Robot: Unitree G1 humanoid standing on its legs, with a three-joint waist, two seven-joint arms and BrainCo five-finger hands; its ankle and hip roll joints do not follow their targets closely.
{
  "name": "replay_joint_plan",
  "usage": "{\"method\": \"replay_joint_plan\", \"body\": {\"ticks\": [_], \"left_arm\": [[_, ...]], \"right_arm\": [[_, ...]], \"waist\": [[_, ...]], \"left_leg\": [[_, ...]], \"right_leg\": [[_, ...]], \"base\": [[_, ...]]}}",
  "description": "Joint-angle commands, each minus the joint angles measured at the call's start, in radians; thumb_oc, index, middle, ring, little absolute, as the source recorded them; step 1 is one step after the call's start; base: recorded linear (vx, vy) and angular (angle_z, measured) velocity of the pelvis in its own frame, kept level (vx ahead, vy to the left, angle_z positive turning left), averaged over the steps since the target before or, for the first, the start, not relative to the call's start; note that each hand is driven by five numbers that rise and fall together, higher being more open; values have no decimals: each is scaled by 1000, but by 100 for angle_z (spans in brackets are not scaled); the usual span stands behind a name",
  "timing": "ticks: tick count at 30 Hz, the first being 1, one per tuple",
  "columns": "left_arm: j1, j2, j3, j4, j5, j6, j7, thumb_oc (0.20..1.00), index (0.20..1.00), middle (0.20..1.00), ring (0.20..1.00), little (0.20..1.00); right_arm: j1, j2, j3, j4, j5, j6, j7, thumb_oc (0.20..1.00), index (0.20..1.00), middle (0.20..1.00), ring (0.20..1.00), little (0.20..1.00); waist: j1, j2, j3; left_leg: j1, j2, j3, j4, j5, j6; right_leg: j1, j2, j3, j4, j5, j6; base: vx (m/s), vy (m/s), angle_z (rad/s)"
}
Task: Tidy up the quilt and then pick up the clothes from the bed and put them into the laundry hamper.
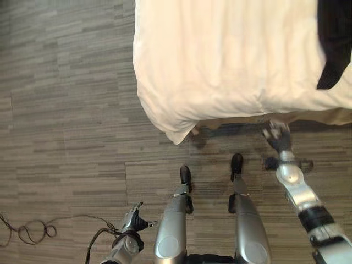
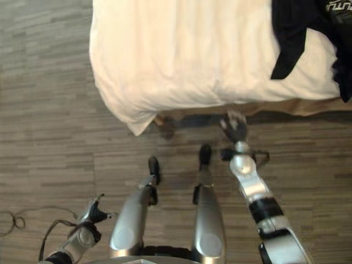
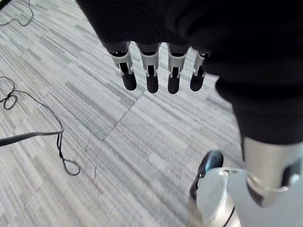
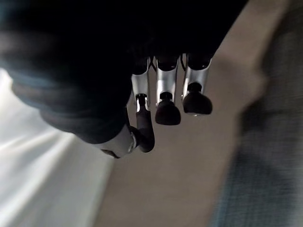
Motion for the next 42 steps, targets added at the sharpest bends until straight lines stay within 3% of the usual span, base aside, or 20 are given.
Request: {"method": "replay_joint_plan", "body": {"ticks": [1,3,4,5,7,8,12,13,16,20,22,25,26,27,28,29,34,35,40,42], "left_arm": [[28,-2,10,56,-80,5,60,1000,1000,1000,1000,1000],[47,-36,-7,122,-57,21,50,1000,1000,1000,1000,1000],[47,-36,-7,122,-57,21,50,1000,1000,1000,1000,1000],[38,-50,-10,148,-57,25,38,1000,1000,1000,1000,1000],[29,-45,0,188,-32,36,13,1000,1000,1000,1000,1000],[28,-44,1,188,-32,36,13,1000,1000,1000,1000,1000],[18,-56,-55,189,7,56,-6,1000,1000,1000,1000,1000],[18,-56,-55,189,7,56,-6,1000,1000,1000,1000,1000],[24,-74,-77,219,56,82,-25,1000,1000,1000,1000,1000],[10,-117,-95,224,88,85,-15,1000,1000,1000,1000,1000],[-23,-42,-44,199,65,83,-36,1000,1000,1000,1000,1000],[-38,-37,-69,167,47,61,-44,1000,1000,1000,1000,1000],[-60,-40,-68,170,19,54,-48,1000,1000,1000,1000,1000],[-94,-51,-69,181,-35,48,-55,1000,1000,1000,1000,1000],[-94,-51,-69,181,-35,48,-55,1000,1000,1000,1000,1000],[-104,-60,-79,172,-48,40,-73,1000,1000,1000,1000,1000],[-125,-65,-76,159,-85,41,-85,1000,1000,1000,1000,1000],[-106,-53,-10,198,-191,16,-147,1000,1000,1000,1000,1000],[-109,-54,-18,227,-161,26,-151,1000,1000,1000,1000,1000],[-96,-64,-13,288,-115,46,-143,1000,1000,1000,1000,1000]], "right_arm": [[7,31,4,37,73,-42,7,200,200,200,200,200],[88,78,31,198,63,8,69,200,200,200,200,200],[88,78,31,198,63,8,69,724,724,724,724,724],[118,85,39,248,46,28,91,1000,1000,1000,1000,1000],[162,132,57,313,3,70,131,1000,1000,1000,1000,1000],[162,132,57,313,3,70,131,1000,1000,1000,1000,1000],[191,186,87,442,1,70,139,1000,1000,1000,1000,1000],[191,186,87,442,1,70,139,1000,1000,1000,1000,1000],[199,226,107,580,-39,95,132,1000,1000,1000,1000,1000],[201,247,107,650,-45,111,119,1000,1000,1000,1000,1000],[237,201,88,637,-75,117,134,1000,1000,1000,1000,1000],[243,191,83,705,-71,136,142,1000,1000,1000,1000,1000],[241,190,82,721,-49,139,159,1000,1000,1000,1000,1000],[236,187,77,761,-20,144,177,1000,1000,1000,1000,1000],[236,187,77,761,-20,144,177,1000,1000,1000,1000,1000],[250,177,46,789,5,145,202,1000,1000,1000,1000,1000],[259,165,14,792,47,140,210,1000,1000,1000,1000,1000],[216,138,60,749,-35,149,263,1000,1000,1000,1000,1000],[224,153,48,789,-4,155,277,1000,1000,1000,1000,1000],[217,151,35,816,8,156,274,1000,1000,1000,1000,1000]], "waist": [[-5,-33,-22],[-12,-69,-91],[-11,-71,-93],[-23,-82,-128],[-30,-134,-163],[-30,-137,-165],[-7,-130,-190],[-7,-130,-190],[40,-128,-252],[46,-142,-301],[6,-123,-326],[-4,-113,-313],[1,-114,-305],[27,-114,-304],[27,-114,-304],[22,-93,-323],[-12,-85,-351],[-69,-75,-248],[-71,-84,-270],[-67,-89,-280]], "left_leg": [[31,66,-188,-53,1,-53],[166,62,-378,-128,-69,-42],[164,60,-377,-132,-64,-42],[198,44,-366,-145,-89,-30],[273,23,-230,-137,-144,11],[271,20,-230,-139,-140,11],[303,-2,-74,-164,-90,60],[303,-2,-74,-164,-90,60],[327,-15,45,-171,-82,84],[329,-13,124,-142,-88,76],[365,0,176,-143,-94,71],[349,11,136,-20,-88,64],[335,-16,55,12,-86,55],[314,-131,-207,1,-118,64],[313,-132,-208,0,-117,64],[342,-146,-299,-99,-119,82],[383,-122,-264,-182,-77,79],[388,-67,-59,-269,-42,66],[398,-65,-72,-270,-43,62],[384,-44,-48,-99,-57,29]], "right_leg": [[52,-65,64,180,-283,100],[84,-42,179,114,-233,133],[82,-44,180,110,-229,134],[89,-64,206,74,-188,158],[80,-112,163,3,-69,207],[77,-115,164,3,-67,208],[169,-15,-44,258,-249,119],[169,-15,-44,258,-249,119],[328,0,-183,334,-346,84],[410,24,-146,126,-341,83],[415,28,-94,81,-317,85],[425,49,-6,46,-300,62],[427,55,23,40,-299,53],[417,66,87,24,-293,44],[417,66,86,24,-293,44],[413,95,108,23,-297,41],[421,87,92,0,-285,47],[264,64,4,202,-323,74],[301,80,28,148,-320,58],[360,78,32,88,-315,32]], "base": [[187,492,-29],[176,584,-91],[124,563,-120],[47,436,-112],[-29,609,-132],[-172,411,-184],[-284,337,-182],[-146,179,-187],[-155,142,-130],[-106,-33,-121],[-46,19,-113],[-93,-28,-145],[-144,-33,-103],[-83,-22,-116],[-60,-40,-157],[-9,-11,-159],[12,48,-42],[-6,30,-2],[120,-110,4],[210,-263,-2]]}}
